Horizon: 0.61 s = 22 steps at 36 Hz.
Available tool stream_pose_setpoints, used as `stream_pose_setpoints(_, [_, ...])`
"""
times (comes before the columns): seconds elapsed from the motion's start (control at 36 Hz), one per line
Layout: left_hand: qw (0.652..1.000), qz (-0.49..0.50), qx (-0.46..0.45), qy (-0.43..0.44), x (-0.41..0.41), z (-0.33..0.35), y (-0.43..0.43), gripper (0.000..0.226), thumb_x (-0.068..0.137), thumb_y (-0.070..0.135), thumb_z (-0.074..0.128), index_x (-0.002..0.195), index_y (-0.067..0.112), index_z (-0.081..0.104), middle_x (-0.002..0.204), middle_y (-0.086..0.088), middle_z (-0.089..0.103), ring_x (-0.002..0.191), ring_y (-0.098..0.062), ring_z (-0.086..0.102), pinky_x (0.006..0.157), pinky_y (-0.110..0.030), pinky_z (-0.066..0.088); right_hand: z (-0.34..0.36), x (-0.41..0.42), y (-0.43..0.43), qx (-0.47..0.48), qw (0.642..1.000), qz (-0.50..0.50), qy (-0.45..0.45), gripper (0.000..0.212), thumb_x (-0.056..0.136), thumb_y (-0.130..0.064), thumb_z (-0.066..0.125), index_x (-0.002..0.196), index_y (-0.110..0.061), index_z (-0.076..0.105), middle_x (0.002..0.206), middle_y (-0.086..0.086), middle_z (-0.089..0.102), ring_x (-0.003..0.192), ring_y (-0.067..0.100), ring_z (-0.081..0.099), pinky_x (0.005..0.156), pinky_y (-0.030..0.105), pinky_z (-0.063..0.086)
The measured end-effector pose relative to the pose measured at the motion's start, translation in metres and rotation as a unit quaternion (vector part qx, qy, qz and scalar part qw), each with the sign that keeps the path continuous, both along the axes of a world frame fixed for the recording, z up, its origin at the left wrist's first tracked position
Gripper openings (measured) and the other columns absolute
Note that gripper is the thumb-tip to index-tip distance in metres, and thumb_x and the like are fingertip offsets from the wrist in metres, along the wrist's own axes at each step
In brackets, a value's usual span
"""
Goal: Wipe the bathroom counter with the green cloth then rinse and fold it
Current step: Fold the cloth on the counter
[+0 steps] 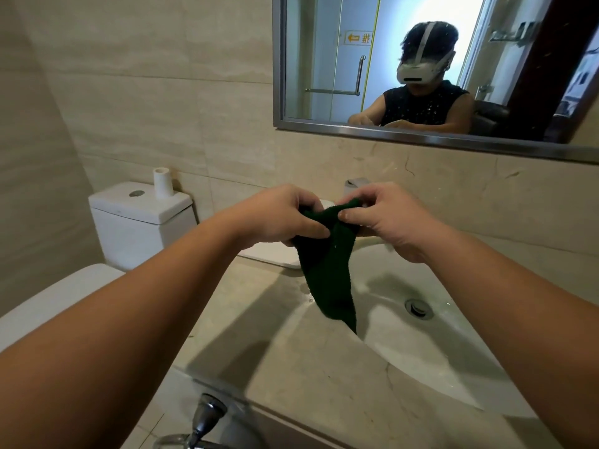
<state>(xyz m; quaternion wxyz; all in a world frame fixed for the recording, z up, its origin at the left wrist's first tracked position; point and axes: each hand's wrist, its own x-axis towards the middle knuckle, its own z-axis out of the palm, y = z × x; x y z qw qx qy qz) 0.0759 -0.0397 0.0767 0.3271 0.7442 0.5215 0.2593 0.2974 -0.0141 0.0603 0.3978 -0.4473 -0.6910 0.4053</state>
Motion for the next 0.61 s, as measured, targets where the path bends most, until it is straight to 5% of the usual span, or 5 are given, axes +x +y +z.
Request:
stream_pose_setpoints(0.19, [0.997, -0.035, -0.052, -0.039, -0.005, -0.006, 0.001, 0.040, 0.078, 0.032, 0.087, 0.096, 0.000, 0.071, 0.095, -0.025, 0.073, 0.086, -0.027, 0.069, 0.093, -0.053, 0.057, 0.002, 0.008, -0.001, -0.004, 1.000, 0.017, 0.018, 0.023, 0.091, 0.009, 0.069, 0.095, -0.012, 0.078, 0.094, 0.011, 0.076, 0.085, 0.021, 0.073, 0.075, 0.035, 0.063])
stream_pose_setpoints(0.28, [0.993, -0.065, -0.074, -0.064, -0.005, -0.008, 0.005, 0.026, 0.081, 0.021, 0.085, 0.089, 0.004, 0.067, 0.087, -0.016, 0.068, 0.084, -0.027, 0.068, 0.083, -0.044, 0.053, 0.007, 0.011, -0.001, 0.005, 1.000, 0.019, 0.023, 0.025, 0.091, 0.011, 0.066, 0.092, -0.012, 0.076, 0.092, 0.012, 0.074, 0.078, 0.017, 0.071, 0.066, 0.027, 0.059])
stream_pose_setpoints(0.39, [0.992, -0.065, -0.078, -0.078, -0.008, -0.007, 0.009, 0.019, 0.089, 0.003, 0.079, 0.092, 0.011, 0.062, 0.098, -0.018, 0.075, 0.094, -0.030, 0.078, 0.085, -0.045, 0.063, 0.015, 0.021, 0.003, 0.017, 1.000, 0.000, -0.004, 0.022, 0.090, 0.009, 0.066, 0.096, -0.011, 0.073, 0.093, 0.012, 0.070, 0.084, 0.021, 0.067, 0.071, 0.035, 0.056])
stream_pose_setpoints(0.53, [0.996, -0.029, -0.056, -0.065, -0.013, 0.004, 0.012, 0.023, 0.087, 0.013, 0.084, 0.099, 0.013, 0.065, 0.109, -0.022, 0.076, 0.100, -0.036, 0.077, 0.085, -0.049, 0.063, 0.036, 0.029, 0.006, 0.053, 0.992, -0.019, -0.115, 0.018, 0.097, -0.002, 0.065, 0.097, -0.017, 0.075, 0.091, 0.008, 0.068, 0.076, 0.017, 0.062, 0.062, 0.027, 0.053])
stream_pose_setpoints(0.61, [0.998, -0.004, -0.046, -0.043, -0.017, 0.015, 0.012, 0.022, 0.088, 0.020, 0.085, 0.104, 0.013, 0.072, 0.104, -0.019, 0.078, 0.100, -0.039, 0.076, 0.079, -0.045, 0.060, 0.049, 0.030, 0.010, 0.069, 0.986, -0.037, -0.150, 0.010, 0.098, -0.014, 0.068, 0.094, -0.015, 0.077, 0.091, 0.019, 0.071, 0.079, 0.023, 0.065, 0.068, 0.038, 0.054])
